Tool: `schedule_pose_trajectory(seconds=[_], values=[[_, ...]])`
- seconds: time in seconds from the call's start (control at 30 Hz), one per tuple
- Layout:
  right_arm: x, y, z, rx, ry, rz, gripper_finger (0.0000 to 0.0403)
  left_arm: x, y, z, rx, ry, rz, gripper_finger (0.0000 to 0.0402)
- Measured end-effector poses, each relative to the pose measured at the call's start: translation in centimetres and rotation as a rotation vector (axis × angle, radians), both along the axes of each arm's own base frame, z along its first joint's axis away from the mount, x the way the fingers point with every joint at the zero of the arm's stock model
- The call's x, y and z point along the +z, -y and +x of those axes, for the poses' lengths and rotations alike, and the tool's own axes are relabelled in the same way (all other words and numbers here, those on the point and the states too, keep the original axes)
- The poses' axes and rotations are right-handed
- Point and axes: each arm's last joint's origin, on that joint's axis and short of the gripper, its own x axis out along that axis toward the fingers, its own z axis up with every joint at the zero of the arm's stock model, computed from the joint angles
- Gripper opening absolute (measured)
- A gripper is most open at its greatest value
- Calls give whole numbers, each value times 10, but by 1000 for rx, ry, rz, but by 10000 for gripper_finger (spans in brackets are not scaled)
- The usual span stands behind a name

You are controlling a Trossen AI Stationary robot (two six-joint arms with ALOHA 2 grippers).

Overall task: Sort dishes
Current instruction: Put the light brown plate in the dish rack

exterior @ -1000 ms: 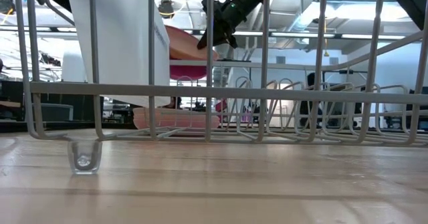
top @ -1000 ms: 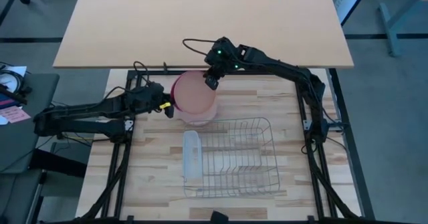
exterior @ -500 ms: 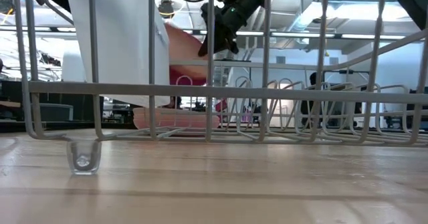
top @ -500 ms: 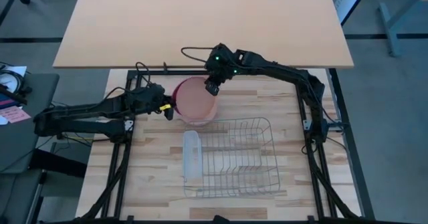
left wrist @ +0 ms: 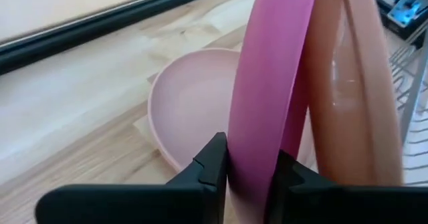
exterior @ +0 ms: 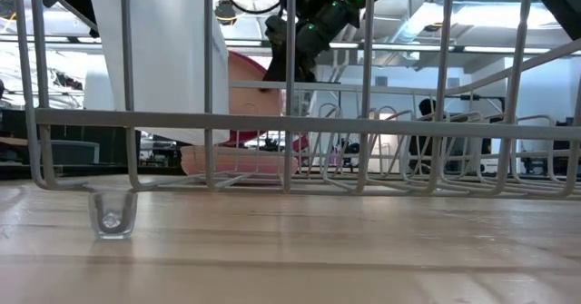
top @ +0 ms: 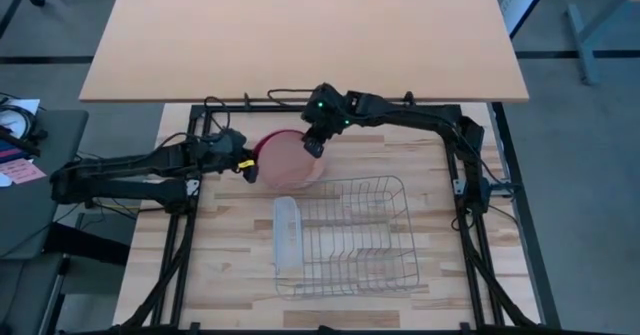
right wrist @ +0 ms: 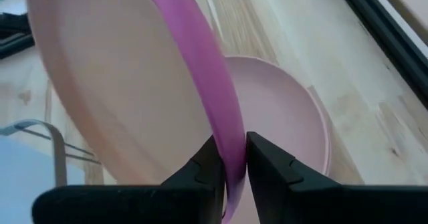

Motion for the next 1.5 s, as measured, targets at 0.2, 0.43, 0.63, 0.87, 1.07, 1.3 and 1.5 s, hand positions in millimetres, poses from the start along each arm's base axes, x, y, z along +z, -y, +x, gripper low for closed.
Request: schedule_pose_trajectory(seconds=[0.2, 0.43, 0.63, 0.87, 1.07, 1.3, 1.5], values=[[-3, 0, 0, -16, -1, 9, 69, -1, -1, -1, 33, -6, -7, 41], [-2, -2, 2, 66, -1, -80, 115, -7, 1, 2, 1, -22, -88, 40], [-4, -9, 2, 104, -34, -105, 165, -16, 0, 11, -36, -68, -137, 40], [-6, -7, -1, 103, -61, -101, 186, -18, -5, 16, -18, -49, -142, 36], [-5, -11, 2, 161, -101, -279, 170, -17, -9, 16, 4, -24, -180, 24], [1, -34, 15, 182, -132, -569, 167, -17, -9, 16, 3, -15, -205, 24], [3, -50, 22, 272, -154, -724, 178, -17, -8, 16, -22, -8, -221, 24]])
